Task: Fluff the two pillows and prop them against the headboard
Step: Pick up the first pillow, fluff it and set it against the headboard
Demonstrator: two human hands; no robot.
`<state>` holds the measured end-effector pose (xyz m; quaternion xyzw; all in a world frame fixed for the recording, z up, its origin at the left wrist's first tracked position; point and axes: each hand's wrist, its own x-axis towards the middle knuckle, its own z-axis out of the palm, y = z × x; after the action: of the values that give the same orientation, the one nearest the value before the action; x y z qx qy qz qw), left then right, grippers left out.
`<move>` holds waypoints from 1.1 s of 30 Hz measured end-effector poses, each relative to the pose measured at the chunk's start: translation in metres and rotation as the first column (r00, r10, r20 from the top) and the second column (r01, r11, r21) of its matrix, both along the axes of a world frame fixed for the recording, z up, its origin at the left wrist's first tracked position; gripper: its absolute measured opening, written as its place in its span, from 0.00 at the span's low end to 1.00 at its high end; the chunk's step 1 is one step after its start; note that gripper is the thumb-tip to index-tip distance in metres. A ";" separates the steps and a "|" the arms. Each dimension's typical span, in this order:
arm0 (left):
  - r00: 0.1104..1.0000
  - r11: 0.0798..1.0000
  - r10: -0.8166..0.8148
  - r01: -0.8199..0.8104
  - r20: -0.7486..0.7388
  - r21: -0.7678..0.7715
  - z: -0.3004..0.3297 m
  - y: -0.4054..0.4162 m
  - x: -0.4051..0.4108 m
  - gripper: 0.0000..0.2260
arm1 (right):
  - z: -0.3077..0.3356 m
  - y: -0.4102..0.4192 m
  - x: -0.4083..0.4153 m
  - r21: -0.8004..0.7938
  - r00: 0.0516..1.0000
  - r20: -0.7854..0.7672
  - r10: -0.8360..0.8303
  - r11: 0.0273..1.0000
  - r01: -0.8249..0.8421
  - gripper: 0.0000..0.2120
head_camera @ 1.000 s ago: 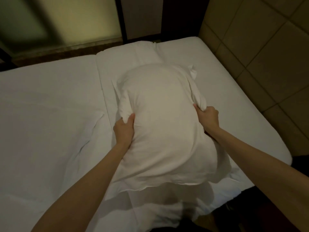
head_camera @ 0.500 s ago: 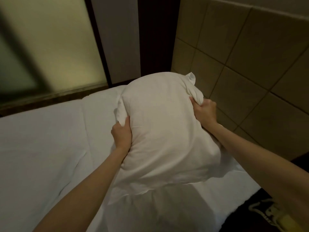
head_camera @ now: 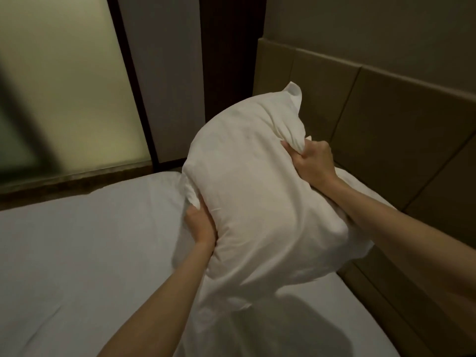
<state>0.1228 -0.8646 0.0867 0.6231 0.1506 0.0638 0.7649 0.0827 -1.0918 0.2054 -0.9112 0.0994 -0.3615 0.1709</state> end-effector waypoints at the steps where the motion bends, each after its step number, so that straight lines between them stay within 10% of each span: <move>1: 1.000 1.000 0.007 -0.007 -0.011 -0.013 -0.003 -0.010 0.007 0.24 | 0.003 -0.008 0.010 -0.019 1.000 0.001 0.025 1.000 -0.025 0.30; 9: 1.000 0.980 0.023 -0.026 -0.017 -0.196 -0.004 -0.094 0.097 0.19 | 0.035 -0.077 0.113 -0.218 0.983 0.069 0.167 0.965 -0.149 0.25; 14: 0.980 0.981 -0.182 0.187 -0.086 0.056 -0.015 -0.133 0.177 0.16 | 0.050 -0.113 0.187 -0.375 0.984 0.070 0.162 0.919 -0.124 0.23; 20: 0.773 0.594 -0.508 0.634 -0.381 0.495 -0.058 -0.115 0.248 0.25 | -0.012 -0.138 0.256 -0.184 0.877 -0.478 -0.043 0.982 -0.052 0.29; 24: 0.794 0.567 -0.424 0.607 -0.435 0.556 -0.094 -0.083 0.254 0.25 | -0.100 -0.161 0.257 -0.025 0.598 -0.800 -0.049 0.999 0.048 0.47; 33: 0.856 0.624 -0.441 0.509 -0.270 0.593 -0.123 -0.089 0.239 0.14 | -0.192 -0.189 0.237 0.082 0.507 -0.858 -0.083 0.952 0.296 0.50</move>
<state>0.3621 -0.9533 -0.0362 0.8666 -0.0131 -0.1233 0.4834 0.3200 -1.2813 0.0137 -0.9298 0.3085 0.1221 0.1593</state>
